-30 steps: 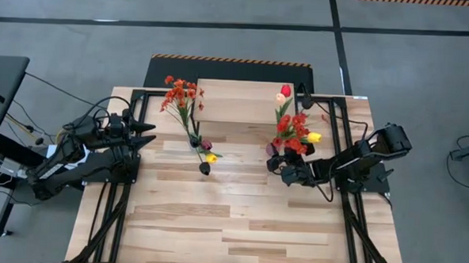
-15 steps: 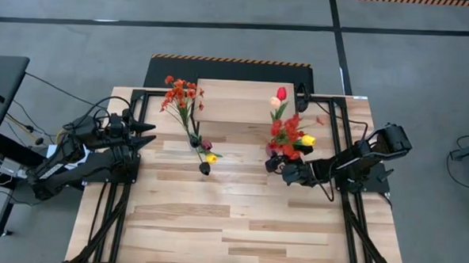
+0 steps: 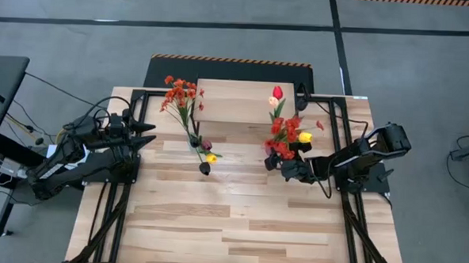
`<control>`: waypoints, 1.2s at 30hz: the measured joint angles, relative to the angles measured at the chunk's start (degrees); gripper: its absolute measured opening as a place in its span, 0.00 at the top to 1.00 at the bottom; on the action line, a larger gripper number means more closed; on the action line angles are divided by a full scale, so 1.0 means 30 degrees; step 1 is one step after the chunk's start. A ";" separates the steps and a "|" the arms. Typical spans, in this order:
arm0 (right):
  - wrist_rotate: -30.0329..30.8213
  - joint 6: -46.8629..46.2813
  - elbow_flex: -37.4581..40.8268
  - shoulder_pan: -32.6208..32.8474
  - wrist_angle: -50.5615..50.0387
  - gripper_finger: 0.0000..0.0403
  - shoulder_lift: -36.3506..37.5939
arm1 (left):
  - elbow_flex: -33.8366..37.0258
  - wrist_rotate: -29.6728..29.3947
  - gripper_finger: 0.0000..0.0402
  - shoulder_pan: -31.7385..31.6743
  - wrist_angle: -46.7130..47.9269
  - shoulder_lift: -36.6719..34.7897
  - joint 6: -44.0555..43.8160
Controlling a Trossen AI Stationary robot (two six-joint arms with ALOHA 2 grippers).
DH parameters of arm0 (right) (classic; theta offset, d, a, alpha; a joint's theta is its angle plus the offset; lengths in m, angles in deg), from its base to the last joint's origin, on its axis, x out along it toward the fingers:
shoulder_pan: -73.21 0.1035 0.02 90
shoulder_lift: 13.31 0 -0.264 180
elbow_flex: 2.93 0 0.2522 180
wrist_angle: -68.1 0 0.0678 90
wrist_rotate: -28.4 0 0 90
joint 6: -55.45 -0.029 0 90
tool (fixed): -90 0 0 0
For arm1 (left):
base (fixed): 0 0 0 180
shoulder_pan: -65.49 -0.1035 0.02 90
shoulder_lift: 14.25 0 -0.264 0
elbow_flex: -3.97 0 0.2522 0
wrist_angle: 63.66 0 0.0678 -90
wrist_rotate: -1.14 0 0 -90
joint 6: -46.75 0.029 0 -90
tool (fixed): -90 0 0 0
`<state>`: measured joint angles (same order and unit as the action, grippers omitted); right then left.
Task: Pick and place flowers into a vace then onto a shelf
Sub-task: Put the purple vase with the flowers on the shelf
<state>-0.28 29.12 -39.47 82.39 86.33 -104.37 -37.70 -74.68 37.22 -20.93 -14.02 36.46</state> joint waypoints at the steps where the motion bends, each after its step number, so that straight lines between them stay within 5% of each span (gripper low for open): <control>1: 0.0000 0.0009 0.0000 -0.0003 0.0000 0.35 0.0000 | 0.0000 0.0001 0.54 0.0000 0.0000 0.0000 0.0000; 9: -0.0007 0.0361 0.0000 0.0019 0.0070 0.44 0.0000 | 0.0000 0.0000 0.54 0.0000 0.0000 0.0003 0.0000; 22: -0.0976 0.0817 0.0000 0.0034 0.0059 0.72 0.0000 | 0.0000 0.0000 0.54 0.0000 0.0007 0.0000 0.0000; 36: -0.1049 0.0962 0.0000 0.0063 0.0382 0.73 -0.0007 | 0.0000 0.0000 0.54 0.0000 0.0015 0.0001 0.0000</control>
<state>-3.43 32.01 -39.47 82.58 87.47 -104.40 -37.70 -74.68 37.22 -20.88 -14.01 36.46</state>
